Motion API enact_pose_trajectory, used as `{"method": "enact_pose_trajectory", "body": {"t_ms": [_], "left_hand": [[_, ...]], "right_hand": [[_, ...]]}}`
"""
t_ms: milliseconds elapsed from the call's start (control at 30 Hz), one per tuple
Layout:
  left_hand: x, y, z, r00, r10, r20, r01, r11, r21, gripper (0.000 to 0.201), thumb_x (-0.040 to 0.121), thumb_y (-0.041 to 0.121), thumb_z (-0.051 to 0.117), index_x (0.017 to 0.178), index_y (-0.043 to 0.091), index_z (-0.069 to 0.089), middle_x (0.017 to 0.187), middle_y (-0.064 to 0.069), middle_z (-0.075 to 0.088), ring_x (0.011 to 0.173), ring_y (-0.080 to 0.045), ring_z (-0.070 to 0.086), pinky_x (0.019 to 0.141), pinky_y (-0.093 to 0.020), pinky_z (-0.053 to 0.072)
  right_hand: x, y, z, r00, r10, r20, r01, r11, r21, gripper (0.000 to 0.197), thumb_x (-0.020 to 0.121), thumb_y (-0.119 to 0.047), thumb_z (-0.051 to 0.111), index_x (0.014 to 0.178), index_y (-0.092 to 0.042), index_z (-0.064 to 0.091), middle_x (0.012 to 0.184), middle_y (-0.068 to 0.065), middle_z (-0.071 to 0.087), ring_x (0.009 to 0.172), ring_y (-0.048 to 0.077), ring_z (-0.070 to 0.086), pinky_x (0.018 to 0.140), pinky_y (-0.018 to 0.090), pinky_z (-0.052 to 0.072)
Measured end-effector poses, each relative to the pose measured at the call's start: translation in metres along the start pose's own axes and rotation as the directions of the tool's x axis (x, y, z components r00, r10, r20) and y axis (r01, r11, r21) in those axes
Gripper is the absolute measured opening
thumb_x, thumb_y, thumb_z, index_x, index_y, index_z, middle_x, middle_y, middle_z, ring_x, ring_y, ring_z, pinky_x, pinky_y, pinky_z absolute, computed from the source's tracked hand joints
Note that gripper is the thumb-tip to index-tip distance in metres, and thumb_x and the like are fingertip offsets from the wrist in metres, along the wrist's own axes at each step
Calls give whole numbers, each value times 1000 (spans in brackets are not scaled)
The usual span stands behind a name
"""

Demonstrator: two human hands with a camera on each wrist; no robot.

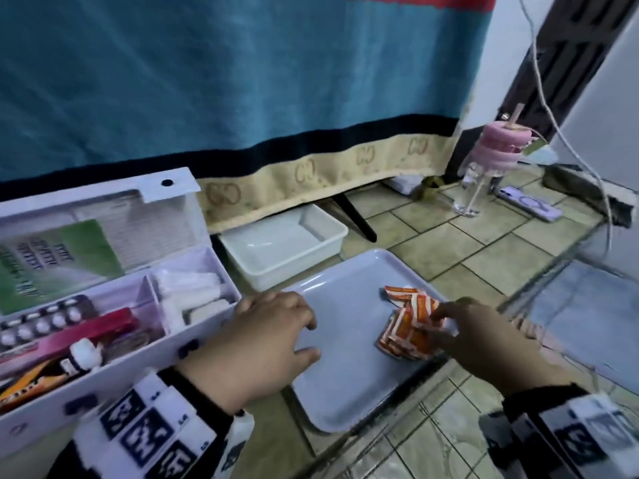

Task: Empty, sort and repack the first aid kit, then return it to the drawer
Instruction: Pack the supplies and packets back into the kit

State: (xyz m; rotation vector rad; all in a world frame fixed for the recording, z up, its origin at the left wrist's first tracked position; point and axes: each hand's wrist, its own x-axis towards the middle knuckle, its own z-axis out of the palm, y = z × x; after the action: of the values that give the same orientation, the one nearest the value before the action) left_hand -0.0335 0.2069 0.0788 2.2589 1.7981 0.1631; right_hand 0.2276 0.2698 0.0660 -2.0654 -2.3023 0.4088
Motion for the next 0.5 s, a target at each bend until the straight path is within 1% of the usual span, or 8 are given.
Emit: {"method": "enact_pose_trajectory", "body": {"t_ms": [100,200,233,333,367,433,467,500], "left_hand": [[24,19,11,991,40,127,-34,998,-52,44,89,50,51,129,35,45,136,14,39,129,-11,37,108,-33,31],[45,40,23,983,93,155,-70,986,-150,46,90,43,53,134,40,41,136,14,38,126,-9,39,106,-31,34],[50,47,27,982,109,153,-81,981,-178,48,91,40,54,136,41,38,139,14,35,128,-9,37,107,-28,33],[59,54,33,978,89,187,-51,978,-203,54,93,32,53,141,41,31,146,16,26,132,-6,31,108,-19,28],[60,52,34,975,69,211,-29,982,-187,56,93,33,53,143,40,29,147,15,27,132,-7,31,108,-21,28],[59,45,37,969,15,248,19,991,-134,60,92,36,53,145,38,25,150,14,23,133,-8,31,110,-24,29],[59,40,37,966,-26,258,58,991,-117,61,92,37,53,146,36,24,152,14,21,134,-8,31,111,-24,29],[58,35,37,963,-75,260,106,989,-106,62,92,38,52,146,35,23,152,13,21,134,-8,31,111,-25,29]], "right_hand": [[9,5,8,982,-167,90,168,986,-8,26,82,-36,60,105,-27,68,110,2,64,95,21,63,79,25,50],[18,1,17,907,-388,165,403,913,-69,23,79,-30,58,97,-22,69,103,0,67,92,21,64,73,24,53],[21,-2,20,892,-404,206,424,903,-67,27,79,-30,52,100,-23,67,106,-1,64,95,21,61,75,26,52],[27,-11,21,802,-531,273,560,828,-37,48,78,-30,27,111,-22,62,118,1,57,110,23,55,93,35,46],[27,-15,18,767,-579,277,605,796,-7,50,80,-27,26,115,-21,61,123,1,55,116,22,52,98,31,41],[31,-13,7,736,-607,300,622,781,57,45,86,-14,38,127,-20,53,136,-2,47,127,14,42,101,16,28],[35,-9,4,734,-608,303,624,780,54,44,88,-11,43,130,-19,51,140,-3,44,129,11,39,98,13,25],[38,-4,4,737,-602,306,621,782,42,40,89,-13,46,128,-18,52,139,-1,44,129,12,39,96,15,27]]}}
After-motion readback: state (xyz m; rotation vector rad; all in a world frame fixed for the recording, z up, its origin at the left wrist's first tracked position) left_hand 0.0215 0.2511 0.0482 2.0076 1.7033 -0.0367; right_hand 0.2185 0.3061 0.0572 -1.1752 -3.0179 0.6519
